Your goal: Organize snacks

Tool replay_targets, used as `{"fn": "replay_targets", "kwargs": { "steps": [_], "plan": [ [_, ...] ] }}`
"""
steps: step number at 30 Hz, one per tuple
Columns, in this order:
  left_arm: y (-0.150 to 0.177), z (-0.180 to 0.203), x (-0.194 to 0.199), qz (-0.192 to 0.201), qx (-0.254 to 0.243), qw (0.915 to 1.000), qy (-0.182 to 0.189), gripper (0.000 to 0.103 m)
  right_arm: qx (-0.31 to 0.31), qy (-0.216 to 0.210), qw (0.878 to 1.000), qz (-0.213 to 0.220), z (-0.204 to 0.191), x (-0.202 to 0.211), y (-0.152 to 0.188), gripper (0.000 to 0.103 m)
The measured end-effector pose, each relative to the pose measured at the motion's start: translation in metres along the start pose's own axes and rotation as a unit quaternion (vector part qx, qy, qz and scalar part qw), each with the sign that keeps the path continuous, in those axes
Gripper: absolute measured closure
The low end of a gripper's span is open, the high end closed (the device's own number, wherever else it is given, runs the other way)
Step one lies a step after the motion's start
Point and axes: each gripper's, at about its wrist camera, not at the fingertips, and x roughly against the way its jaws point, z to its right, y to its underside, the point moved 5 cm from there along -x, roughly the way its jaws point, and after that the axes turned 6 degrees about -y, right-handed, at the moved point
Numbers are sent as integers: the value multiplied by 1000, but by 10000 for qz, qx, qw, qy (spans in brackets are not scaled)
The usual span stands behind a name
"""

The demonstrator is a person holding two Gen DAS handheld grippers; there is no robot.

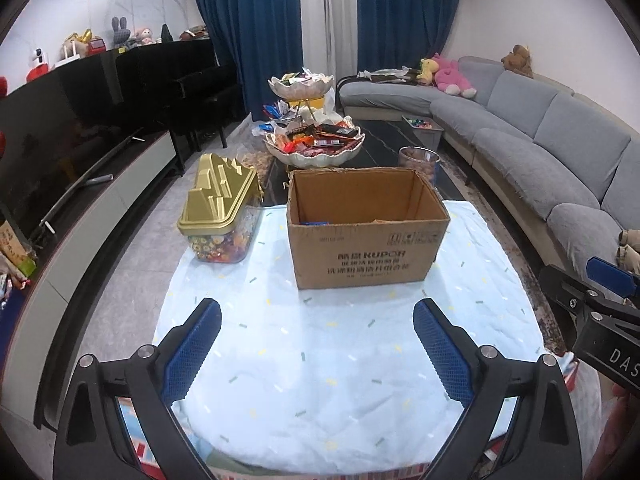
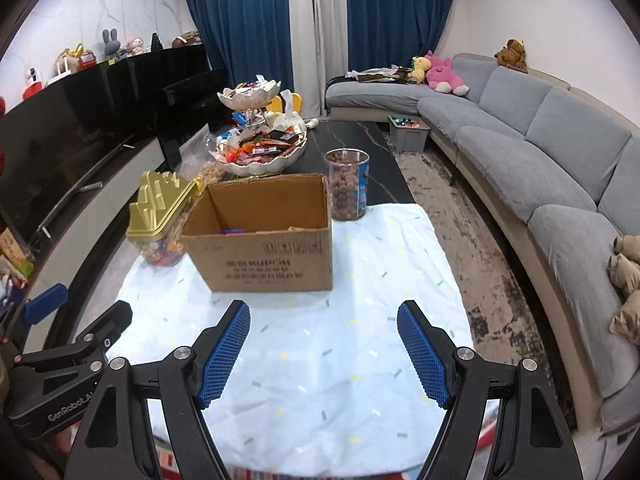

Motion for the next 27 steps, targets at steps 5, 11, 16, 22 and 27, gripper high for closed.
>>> {"fn": "replay_targets", "kwargs": {
  "steps": [5, 11, 16, 22, 27],
  "plan": [
    [14, -4, 22, 7, 38, 10000, 12, 1, 39, -31, 10000, 33, -3, 23, 14, 26],
    [33, -7, 45, 31, -12, 10000, 28, 1, -36, -111, 9999, 41, -6, 43, 28, 14],
    [52, -13, 59, -94, 87, 9999, 27, 0, -21, -127, 9999, 37, -11, 56, 41, 14],
    [63, -26, 78, 10, 275, 9993, -255, 0, -34, 56, 9994, 340, -13, 80, 47, 12],
    [67, -35, 89, 102, 433, 9983, -385, 0, 114, 51, 9990, 438, -22, 90, 52, 11]
  ]
}}
